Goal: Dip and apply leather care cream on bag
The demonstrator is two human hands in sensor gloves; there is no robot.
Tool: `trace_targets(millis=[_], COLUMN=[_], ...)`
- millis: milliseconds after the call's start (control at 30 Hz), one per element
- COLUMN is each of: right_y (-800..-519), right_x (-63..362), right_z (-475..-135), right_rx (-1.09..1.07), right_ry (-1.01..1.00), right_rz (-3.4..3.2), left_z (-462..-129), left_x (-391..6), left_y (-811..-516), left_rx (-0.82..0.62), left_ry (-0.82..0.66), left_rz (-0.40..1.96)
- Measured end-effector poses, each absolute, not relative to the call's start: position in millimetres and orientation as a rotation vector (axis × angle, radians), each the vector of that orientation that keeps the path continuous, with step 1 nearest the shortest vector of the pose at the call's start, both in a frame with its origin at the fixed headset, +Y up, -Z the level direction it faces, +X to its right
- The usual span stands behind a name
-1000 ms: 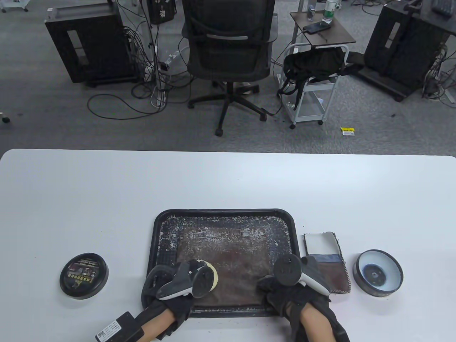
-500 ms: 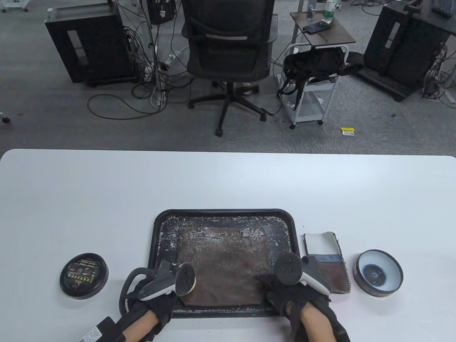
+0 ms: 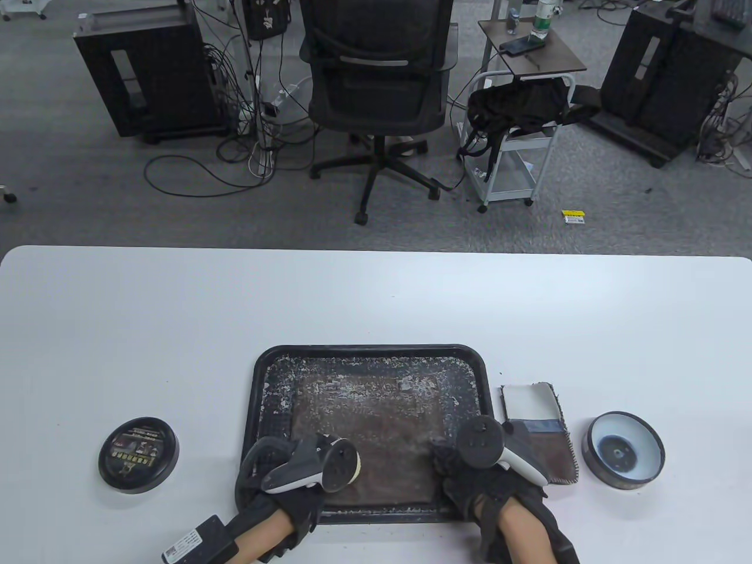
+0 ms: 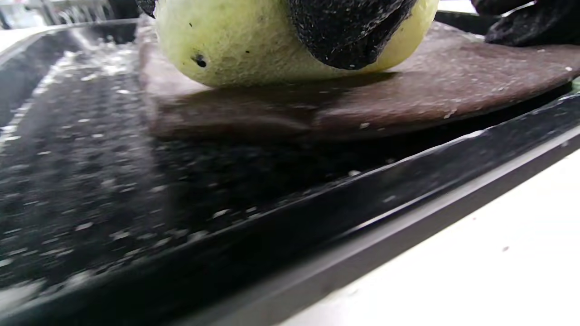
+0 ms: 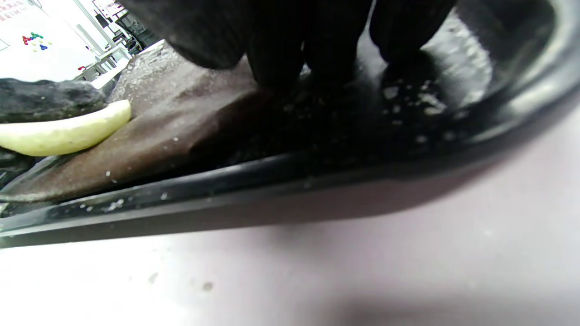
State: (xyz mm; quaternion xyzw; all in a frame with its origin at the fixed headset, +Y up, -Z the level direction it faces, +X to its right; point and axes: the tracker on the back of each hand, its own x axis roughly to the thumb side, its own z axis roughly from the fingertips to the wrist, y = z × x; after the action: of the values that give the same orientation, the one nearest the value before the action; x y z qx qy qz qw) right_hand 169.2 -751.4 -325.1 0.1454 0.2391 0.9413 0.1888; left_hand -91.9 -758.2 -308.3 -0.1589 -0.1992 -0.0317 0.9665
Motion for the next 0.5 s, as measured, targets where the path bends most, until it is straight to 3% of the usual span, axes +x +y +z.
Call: trace_targets(millis=[500], right_y=[-754], right_x=[177], right_z=[-329], right_rx=[0.385], right_ry=[0.641], right_rz=[2.592], left_z=[-318], left_x=[-17], left_y=[-764], left_rx=[-0.249], left_ry=[-0.556], left_rz=[0.112])
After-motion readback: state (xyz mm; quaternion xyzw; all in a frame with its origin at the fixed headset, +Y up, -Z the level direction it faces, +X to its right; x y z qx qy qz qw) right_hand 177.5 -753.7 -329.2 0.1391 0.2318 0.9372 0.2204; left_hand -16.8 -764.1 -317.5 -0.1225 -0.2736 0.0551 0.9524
